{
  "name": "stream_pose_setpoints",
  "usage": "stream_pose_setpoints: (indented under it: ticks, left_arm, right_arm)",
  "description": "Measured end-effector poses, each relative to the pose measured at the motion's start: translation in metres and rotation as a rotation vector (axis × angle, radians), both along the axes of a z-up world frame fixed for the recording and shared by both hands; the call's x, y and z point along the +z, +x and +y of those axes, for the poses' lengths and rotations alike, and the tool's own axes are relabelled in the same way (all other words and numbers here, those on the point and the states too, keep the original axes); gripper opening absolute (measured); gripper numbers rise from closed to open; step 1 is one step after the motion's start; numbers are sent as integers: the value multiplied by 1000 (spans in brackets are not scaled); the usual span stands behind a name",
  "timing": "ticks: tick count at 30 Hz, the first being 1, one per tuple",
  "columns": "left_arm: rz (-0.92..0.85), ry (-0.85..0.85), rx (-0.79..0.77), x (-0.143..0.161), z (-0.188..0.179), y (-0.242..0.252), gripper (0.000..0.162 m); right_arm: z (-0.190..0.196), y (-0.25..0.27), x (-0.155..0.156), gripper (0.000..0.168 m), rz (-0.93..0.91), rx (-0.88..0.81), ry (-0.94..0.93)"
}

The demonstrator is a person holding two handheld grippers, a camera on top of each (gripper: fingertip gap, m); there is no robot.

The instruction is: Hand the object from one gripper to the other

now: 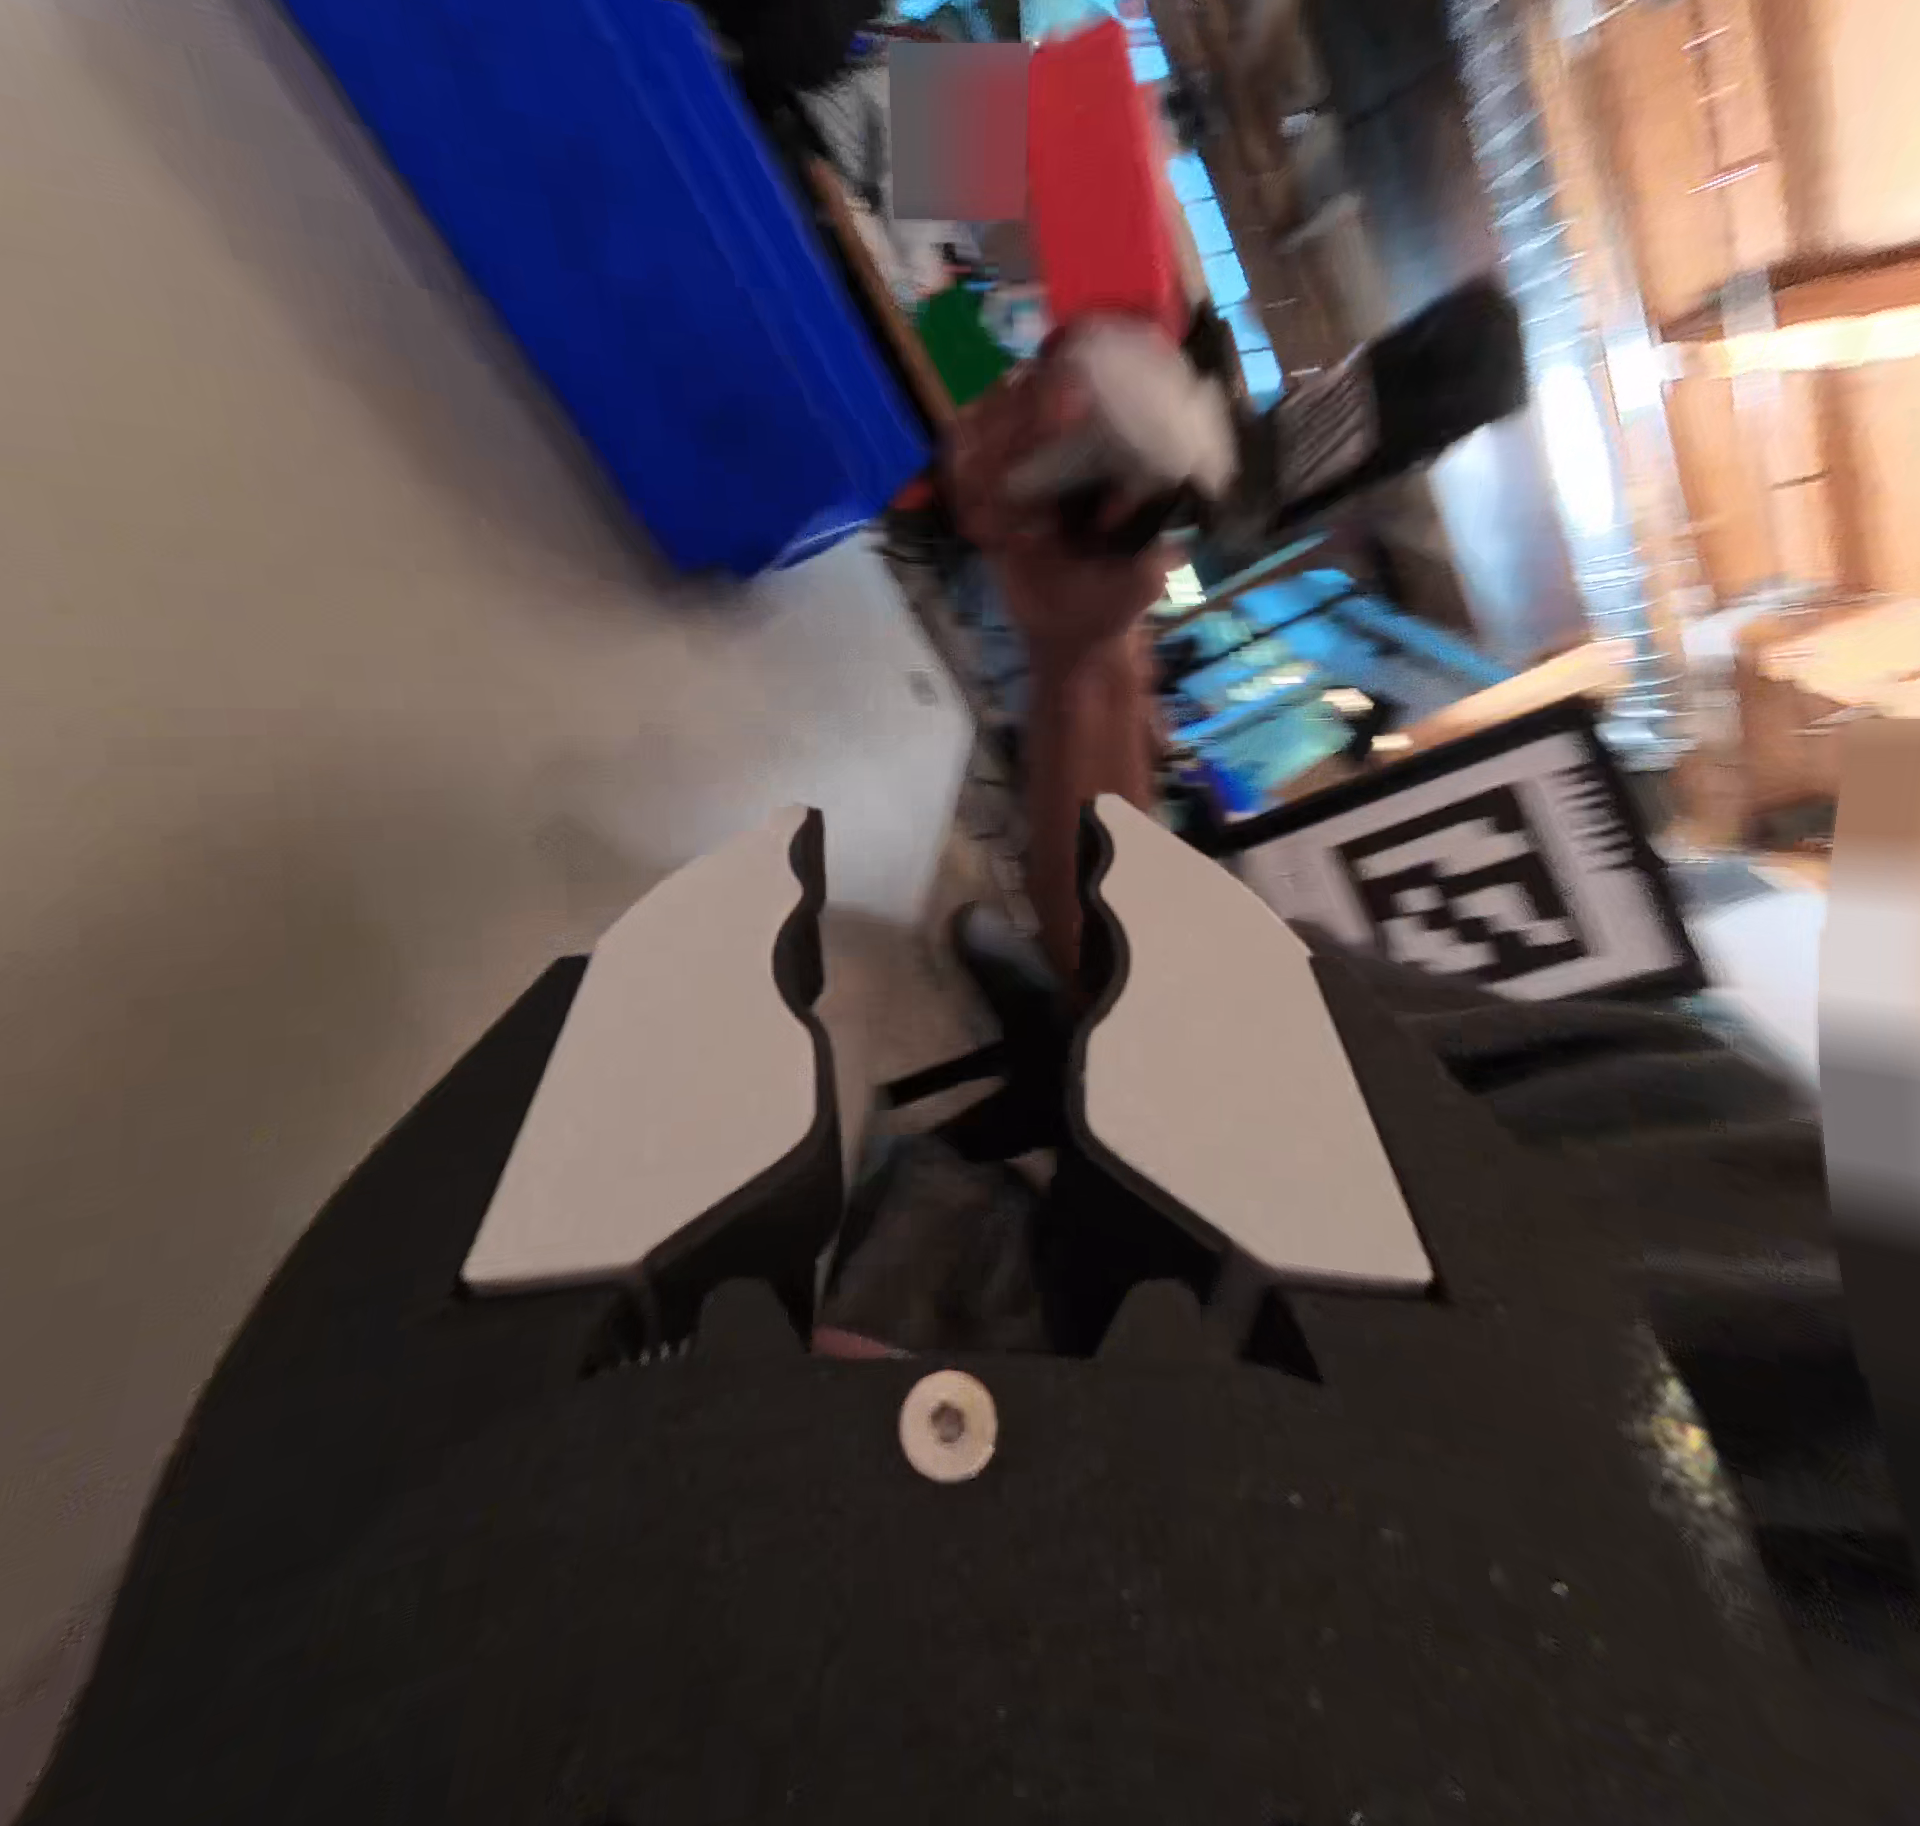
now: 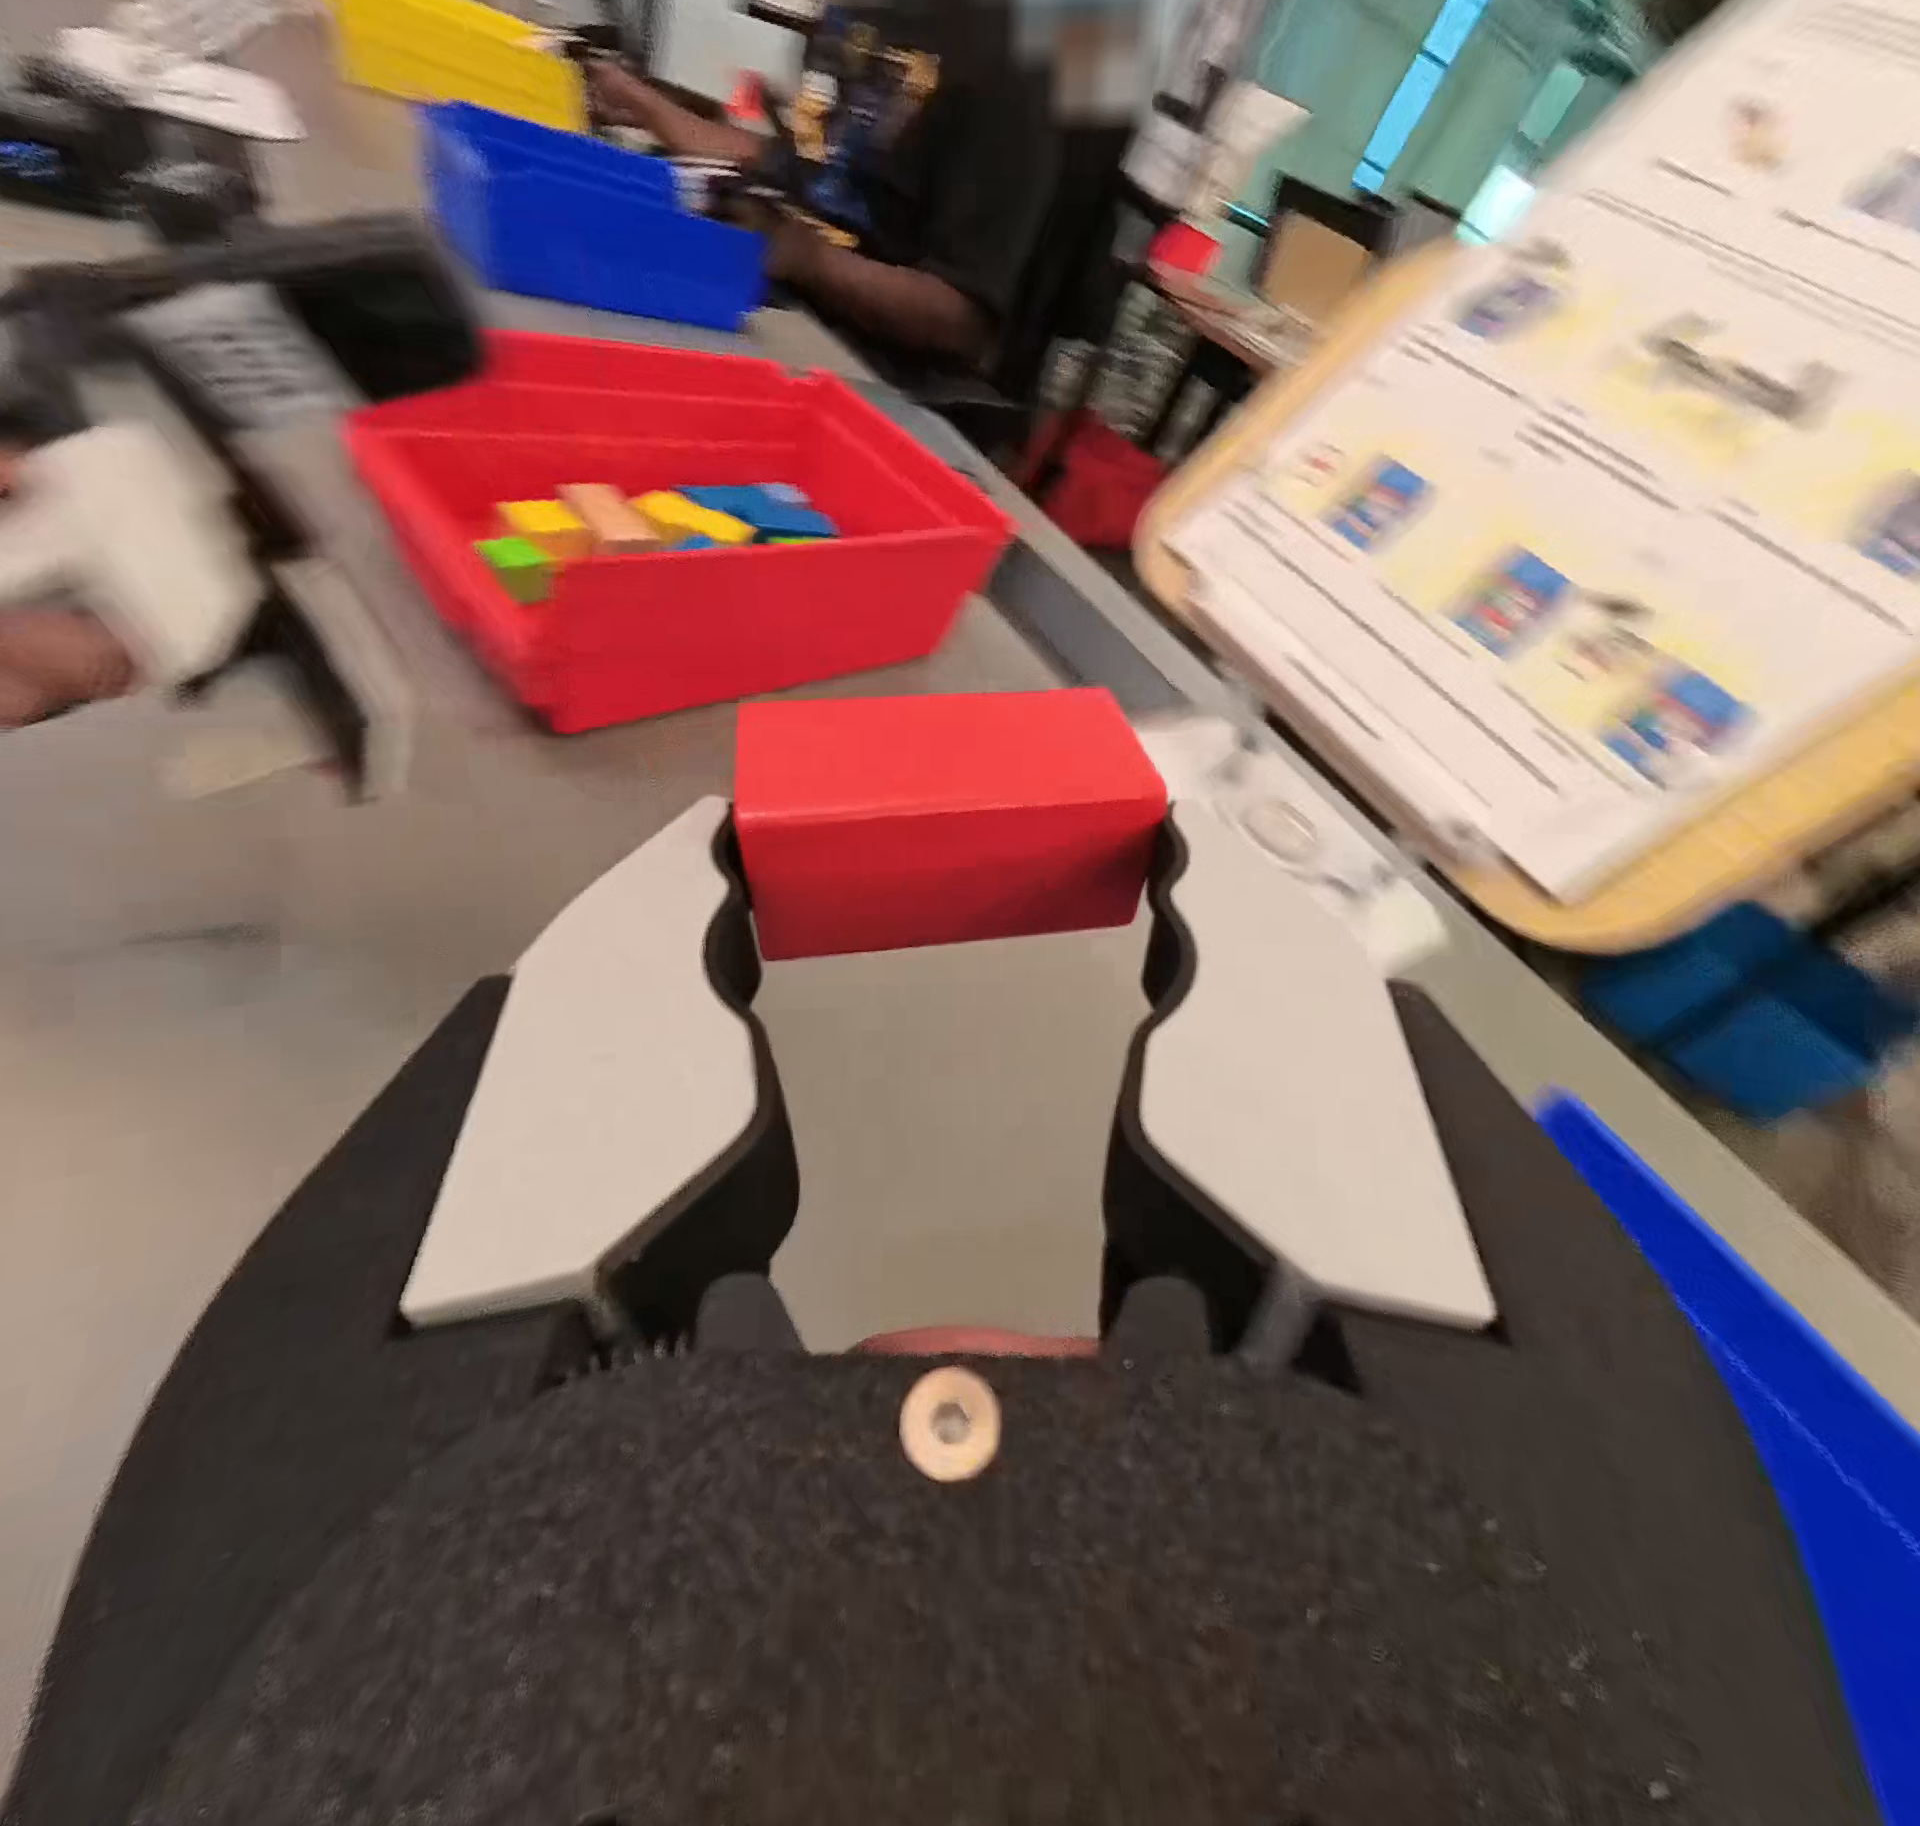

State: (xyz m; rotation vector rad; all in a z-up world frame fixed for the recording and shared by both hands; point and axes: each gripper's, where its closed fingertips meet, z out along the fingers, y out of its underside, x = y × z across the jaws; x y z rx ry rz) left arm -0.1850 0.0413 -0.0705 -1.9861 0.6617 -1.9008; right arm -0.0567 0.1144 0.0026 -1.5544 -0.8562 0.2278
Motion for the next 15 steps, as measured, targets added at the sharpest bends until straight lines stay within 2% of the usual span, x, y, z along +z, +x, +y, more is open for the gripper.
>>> stream_pose_setpoints:
  ticks: [2, 4, 6, 8, 10, 12, 15]
  left_arm:
    - [145, 143, 73, -33, -10, -20, 44]
    - [300, 282, 138, -60, -11, -37, 42]
    - [413, 387, 204, -70, -4, -48, 40]
    - [447, 485, 241, -64, 2, -47, 39]
    - [514, 613, 277, -63, 8, -47, 39]
    - [608, 729, 306, -68, 11, -50, 39]
    - [668, 816, 306, -72, 8, -50, 39]
  right_arm:
    - [23, 63, 15, 73, 47, -209, -49]
    - [51, 133, 9, 73, 52, -449, -205]
    - [74, 192, -23, 73, 11, -659, -437]
    - [96, 231, -62, 73, 20, -799, -650]
    - [115, 250, -105, 73, 21, -872, -860]
    - [131, 269, -137, 73, -10, -973, -971]
    - [143, 276, -175, 74, -27, -1045, -1135]
